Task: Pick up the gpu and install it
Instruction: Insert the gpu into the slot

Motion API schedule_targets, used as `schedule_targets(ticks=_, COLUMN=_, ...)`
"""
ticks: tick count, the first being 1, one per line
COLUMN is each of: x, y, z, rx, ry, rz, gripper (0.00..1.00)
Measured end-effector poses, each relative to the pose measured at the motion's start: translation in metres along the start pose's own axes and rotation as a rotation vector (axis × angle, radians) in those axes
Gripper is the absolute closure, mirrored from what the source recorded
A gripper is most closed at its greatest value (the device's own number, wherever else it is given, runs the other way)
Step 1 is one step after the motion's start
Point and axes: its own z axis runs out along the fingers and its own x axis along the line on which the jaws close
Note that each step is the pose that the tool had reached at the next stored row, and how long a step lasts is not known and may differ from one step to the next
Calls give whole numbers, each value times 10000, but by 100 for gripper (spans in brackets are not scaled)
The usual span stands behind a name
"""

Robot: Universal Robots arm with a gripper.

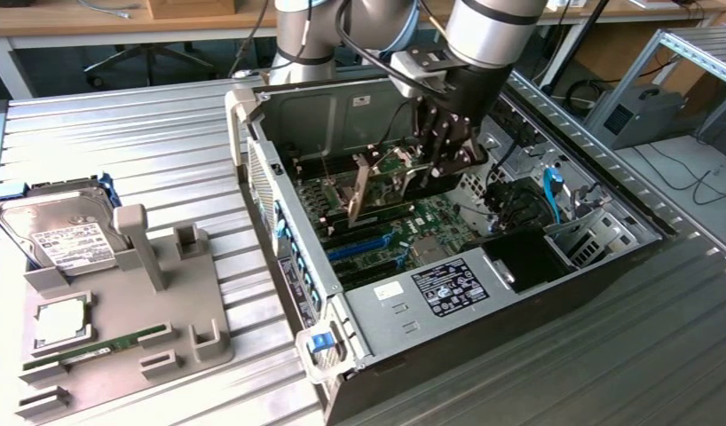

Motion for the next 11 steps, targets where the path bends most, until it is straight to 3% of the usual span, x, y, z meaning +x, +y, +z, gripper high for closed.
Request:
schedule_targets(ticks=6, x=21, y=28, z=0, rx=0, ry=0, rz=1, gripper=73)
schedule_targets(ticks=9, x=29, y=87, z=0, rx=4, ry=1, rz=0, gripper=73)
schedule_targets(ticks=11, x=31, y=114, z=2, rx=12, ry=-30, rz=0, gripper=73)
